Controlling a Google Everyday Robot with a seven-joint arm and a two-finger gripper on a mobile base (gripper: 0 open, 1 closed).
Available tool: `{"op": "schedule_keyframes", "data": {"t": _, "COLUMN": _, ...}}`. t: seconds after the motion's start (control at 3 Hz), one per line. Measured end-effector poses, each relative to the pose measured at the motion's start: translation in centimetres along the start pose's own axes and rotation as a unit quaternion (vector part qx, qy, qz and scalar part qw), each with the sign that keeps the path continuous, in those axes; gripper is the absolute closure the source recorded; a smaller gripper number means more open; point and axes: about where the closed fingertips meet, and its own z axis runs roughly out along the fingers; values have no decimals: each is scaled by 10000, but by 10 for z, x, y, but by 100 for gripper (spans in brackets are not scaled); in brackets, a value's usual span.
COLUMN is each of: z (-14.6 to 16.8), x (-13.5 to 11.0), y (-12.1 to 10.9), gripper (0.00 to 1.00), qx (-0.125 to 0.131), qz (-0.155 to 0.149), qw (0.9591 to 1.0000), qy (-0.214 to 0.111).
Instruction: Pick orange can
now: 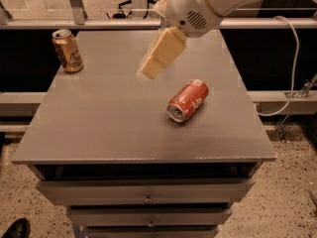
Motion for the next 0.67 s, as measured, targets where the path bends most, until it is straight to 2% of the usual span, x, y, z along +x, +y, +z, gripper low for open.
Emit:
{"op": "schedule_keyframes", "data": {"t": 0.33, "z": 56, "x": -22, "y": -19, "gripper": 0, "qx": 27, "qz": 155, "qw": 9990, "qy": -424}}
{"op": "schedule_keyframes", "data": {"t": 0.67, "z": 118, "x": -36, "y": -41, "gripper": 0, "qx": 60, "qz": 286, "qw": 9971, "qy": -705}}
